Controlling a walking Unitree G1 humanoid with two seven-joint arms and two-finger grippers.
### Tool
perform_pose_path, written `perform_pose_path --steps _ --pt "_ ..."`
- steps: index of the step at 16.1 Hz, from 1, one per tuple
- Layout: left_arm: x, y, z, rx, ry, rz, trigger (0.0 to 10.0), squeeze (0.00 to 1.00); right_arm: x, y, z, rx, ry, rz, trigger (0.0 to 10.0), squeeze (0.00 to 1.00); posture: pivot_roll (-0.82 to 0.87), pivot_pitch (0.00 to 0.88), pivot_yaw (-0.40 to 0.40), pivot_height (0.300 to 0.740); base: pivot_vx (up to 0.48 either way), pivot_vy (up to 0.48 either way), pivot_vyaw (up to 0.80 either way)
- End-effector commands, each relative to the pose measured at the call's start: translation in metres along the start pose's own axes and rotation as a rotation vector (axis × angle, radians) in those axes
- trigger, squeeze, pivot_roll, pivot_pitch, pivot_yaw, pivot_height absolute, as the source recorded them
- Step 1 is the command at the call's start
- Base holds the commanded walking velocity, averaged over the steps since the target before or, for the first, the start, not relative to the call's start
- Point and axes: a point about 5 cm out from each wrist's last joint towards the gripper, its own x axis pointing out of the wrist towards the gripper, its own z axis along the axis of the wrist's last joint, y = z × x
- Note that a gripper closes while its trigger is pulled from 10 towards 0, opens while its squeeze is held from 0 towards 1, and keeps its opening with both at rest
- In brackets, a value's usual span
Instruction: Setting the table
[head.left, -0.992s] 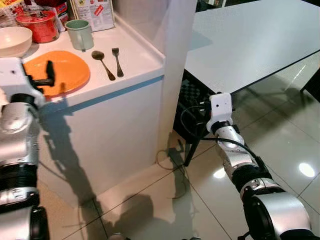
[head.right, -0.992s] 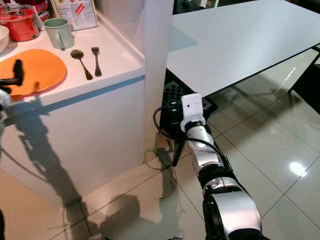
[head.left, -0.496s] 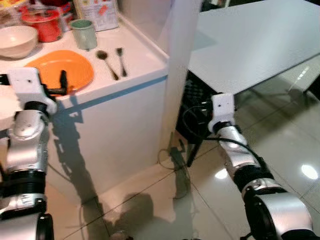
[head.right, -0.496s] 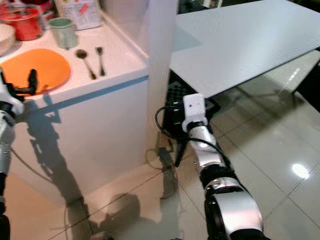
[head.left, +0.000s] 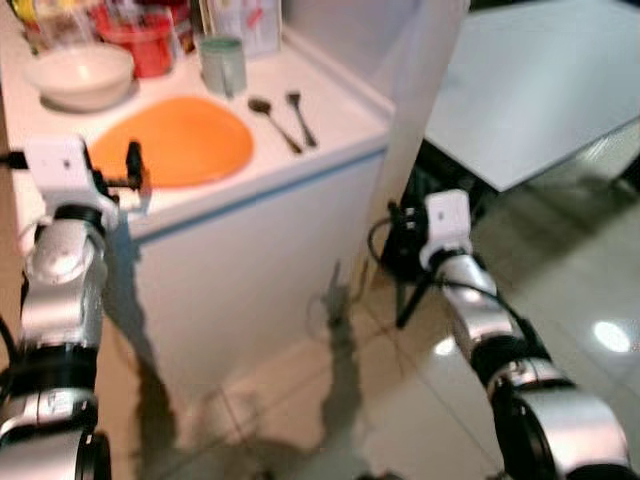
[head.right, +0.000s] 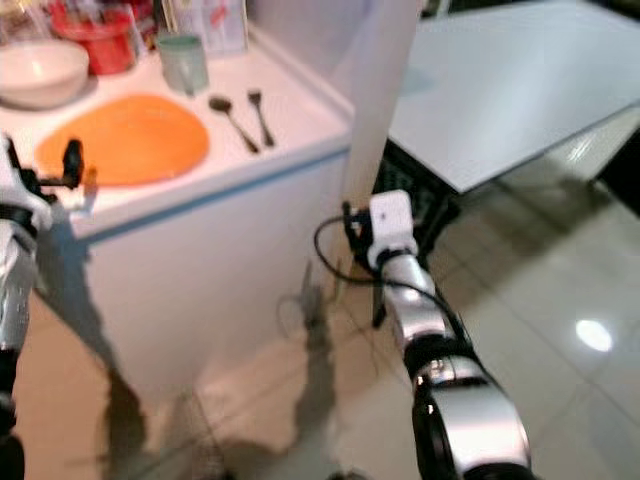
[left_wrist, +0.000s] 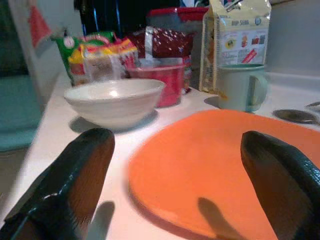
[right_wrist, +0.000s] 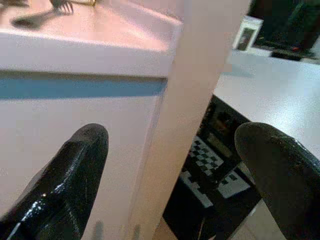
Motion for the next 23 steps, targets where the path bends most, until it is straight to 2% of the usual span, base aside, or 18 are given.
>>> perform_pose_path --steps 1,3,7,11,14,15,20,23 --pt "0.001 0.002 0.005 0.038 -0.016 0.004 10.0 0.0 0.002 0.006 0.003 0.006 -0.015 0.015 10.0 0.0 0.14 0.059 -0.038 0.74 0.0 0.0 0.0" --pt "0.003 -0.001 0.005 0.058 -0.004 -0.006 10.0 0.0 0.002 0.006 0.004 0.006 -0.02 0.015 10.0 0.0 0.14 0.059 -0.038 0.74 0.0 0.0 0.0" --pt "0.006 -0.009 0.008 0.17 0.007 -0.091 10.0 0.0 0.002 0.009 0.007 0.012 -0.038 0.018 10.0 0.0 0.14 0.062 -0.034 0.74 0.0 0.0 0.0" --pt "0.009 -0.023 0.006 0.257 0.059 -0.244 10.0 0.0 0.003 0.009 0.008 0.014 -0.043 0.017 10.0 0.0 0.13 0.07 -0.029 0.74 0.0 0.0 0.0" --pt "0.011 -0.033 0.001 0.397 0.106 -0.389 10.0 0.0 0.004 0.009 0.01 0.018 -0.047 0.015 10.0 0.0 0.13 0.071 -0.026 0.74 0.0 0.0 0.0" --pt "0.011 -0.038 -0.002 0.467 0.114 -0.438 10.0 0.0 0.004 0.01 0.01 0.018 -0.046 0.015 10.0 0.0 0.13 0.072 -0.026 0.74 0.0 0.0 0.0" --pt "0.015 -0.064 -0.007 0.689 0.091 -0.567 10.0 0.0 0.003 0.012 0.009 0.023 -0.048 0.014 10.0 0.0 0.13 0.076 -0.015 0.74 0.0 0.0 0.0" --pt "0.017 -0.069 -0.006 0.733 0.071 -0.575 10.0 0.0 0.002 0.011 0.008 0.023 -0.045 0.01 10.0 0.0 0.13 0.079 -0.012 0.74 0.0 0.0 0.0"
